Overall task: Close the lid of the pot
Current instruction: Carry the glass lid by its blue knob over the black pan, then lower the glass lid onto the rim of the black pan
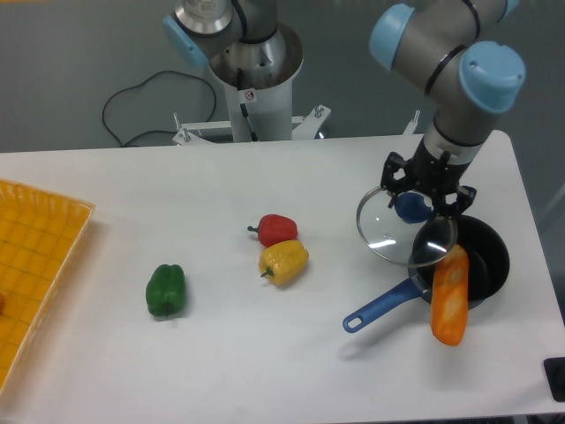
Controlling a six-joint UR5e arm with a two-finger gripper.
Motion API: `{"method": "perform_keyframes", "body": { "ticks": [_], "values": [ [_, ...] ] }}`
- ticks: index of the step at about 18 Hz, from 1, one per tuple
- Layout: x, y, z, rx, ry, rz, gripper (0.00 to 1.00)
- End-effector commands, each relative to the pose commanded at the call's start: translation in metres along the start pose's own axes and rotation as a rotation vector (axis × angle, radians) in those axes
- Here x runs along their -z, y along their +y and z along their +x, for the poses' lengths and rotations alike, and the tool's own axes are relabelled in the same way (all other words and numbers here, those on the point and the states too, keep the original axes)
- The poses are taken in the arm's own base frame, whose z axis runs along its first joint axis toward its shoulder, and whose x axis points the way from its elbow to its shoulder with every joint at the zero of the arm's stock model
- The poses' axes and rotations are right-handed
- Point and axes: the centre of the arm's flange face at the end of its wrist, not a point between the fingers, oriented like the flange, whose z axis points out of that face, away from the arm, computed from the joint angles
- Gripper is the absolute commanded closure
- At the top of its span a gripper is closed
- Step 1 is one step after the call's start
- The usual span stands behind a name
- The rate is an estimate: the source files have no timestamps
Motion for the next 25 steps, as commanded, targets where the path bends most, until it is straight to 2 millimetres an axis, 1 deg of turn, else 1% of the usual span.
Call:
{"method": "perform_keyframes", "body": {
  "ticks": [2,5,11,14,17,21,25],
  "values": [
    [0.000,0.005,-0.008,-0.020,-0.010,0.004,0.57],
    [-0.007,0.004,-0.021,-0.028,-0.025,0.038,0.57],
    [-0.002,0.007,-0.033,-0.019,-0.049,0.126,0.57],
    [0.000,0.015,-0.041,-0.003,-0.059,0.164,0.57],
    [-0.006,0.016,-0.048,-0.006,-0.073,0.172,0.57],
    [-0.007,0.027,-0.058,0.011,-0.088,0.195,0.57],
    [-0.012,0.038,-0.069,0.022,-0.105,0.199,0.57]
  ]
}}
